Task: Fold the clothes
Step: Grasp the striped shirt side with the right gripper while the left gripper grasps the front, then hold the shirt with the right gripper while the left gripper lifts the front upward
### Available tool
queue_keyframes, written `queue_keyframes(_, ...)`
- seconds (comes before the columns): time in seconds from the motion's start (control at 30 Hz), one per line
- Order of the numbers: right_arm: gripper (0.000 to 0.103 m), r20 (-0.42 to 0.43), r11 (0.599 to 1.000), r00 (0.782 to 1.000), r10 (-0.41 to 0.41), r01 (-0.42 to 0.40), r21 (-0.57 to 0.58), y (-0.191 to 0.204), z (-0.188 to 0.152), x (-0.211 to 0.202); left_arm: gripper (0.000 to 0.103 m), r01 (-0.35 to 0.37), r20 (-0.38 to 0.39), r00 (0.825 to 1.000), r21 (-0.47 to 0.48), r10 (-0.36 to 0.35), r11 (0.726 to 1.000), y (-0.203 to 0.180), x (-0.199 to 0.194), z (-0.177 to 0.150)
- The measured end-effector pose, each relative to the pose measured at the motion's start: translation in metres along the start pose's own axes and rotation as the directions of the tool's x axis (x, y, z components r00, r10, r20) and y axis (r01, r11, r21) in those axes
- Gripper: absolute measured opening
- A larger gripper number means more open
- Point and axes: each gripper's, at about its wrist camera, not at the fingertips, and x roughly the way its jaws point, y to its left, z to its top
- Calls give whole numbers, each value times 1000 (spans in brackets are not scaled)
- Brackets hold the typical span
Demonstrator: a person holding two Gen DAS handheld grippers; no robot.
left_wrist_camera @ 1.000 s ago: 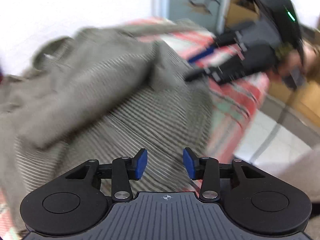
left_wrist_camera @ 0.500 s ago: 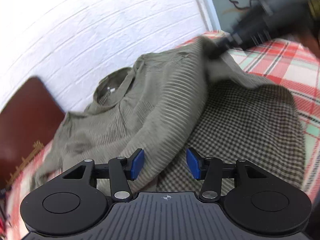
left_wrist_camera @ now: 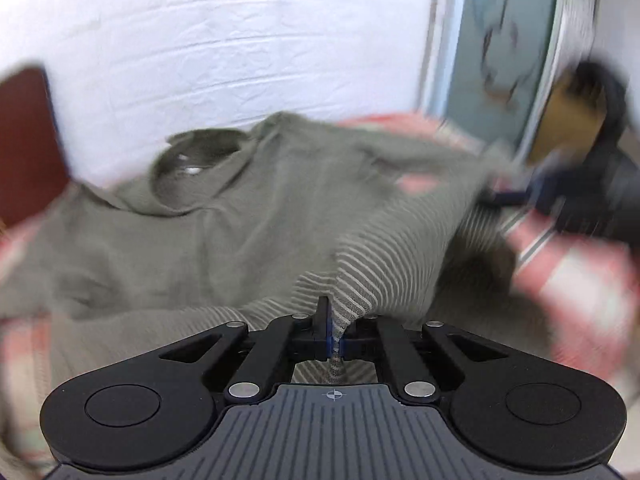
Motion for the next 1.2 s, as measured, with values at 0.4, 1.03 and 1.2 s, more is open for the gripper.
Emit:
queue_keyframes(0.4,34,43,963,963,268,-267,-32,65,-33,-44,7,106,-71,990,-165,-119,981,27,2,31)
queue_keyframes(1.03,1,-49,995,995,83,-85,-47,93,-14,15,37,-12,-49,999,-30,10,999,21,-8,22)
queue_keyframes(1.2,1,-32,950,958,284,-276,146,46,27,-12,61,-193,50,981,123,188,973,2,-37,-3)
